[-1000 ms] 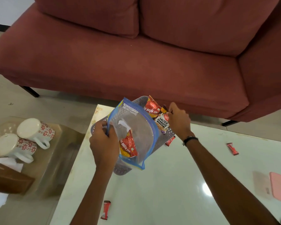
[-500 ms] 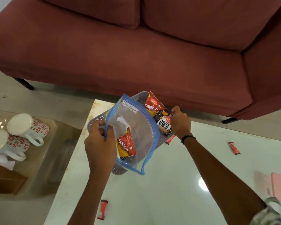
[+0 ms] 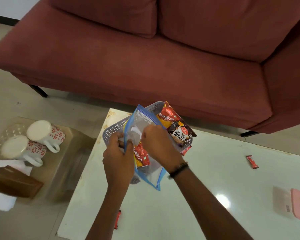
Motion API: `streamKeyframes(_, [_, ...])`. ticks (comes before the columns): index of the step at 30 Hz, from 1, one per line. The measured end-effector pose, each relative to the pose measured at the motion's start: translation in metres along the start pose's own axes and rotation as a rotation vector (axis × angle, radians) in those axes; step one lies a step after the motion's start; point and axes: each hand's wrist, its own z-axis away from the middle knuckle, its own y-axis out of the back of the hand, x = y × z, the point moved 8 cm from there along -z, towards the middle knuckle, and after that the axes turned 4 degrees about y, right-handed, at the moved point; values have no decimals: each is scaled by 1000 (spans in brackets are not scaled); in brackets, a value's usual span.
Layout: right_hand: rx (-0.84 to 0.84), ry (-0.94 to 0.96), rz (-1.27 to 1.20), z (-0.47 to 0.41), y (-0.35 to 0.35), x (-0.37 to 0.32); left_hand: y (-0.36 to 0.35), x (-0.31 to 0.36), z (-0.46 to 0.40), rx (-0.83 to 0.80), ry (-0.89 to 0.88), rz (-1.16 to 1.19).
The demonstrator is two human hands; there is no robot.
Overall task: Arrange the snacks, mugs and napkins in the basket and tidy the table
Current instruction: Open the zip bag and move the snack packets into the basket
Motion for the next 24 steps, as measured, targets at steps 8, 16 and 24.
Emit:
streamKeyframes(8, [-203,-260,76,-39,-106,57,4,-16,1,1,0,45])
streamKeyframes(16, [-100,-116,-20,-32,-116,48,7,-24,0,1,-3,59])
streamKeyframes(24, [165,114,-6,6,-10,3,6,-9,-7,12,20,91])
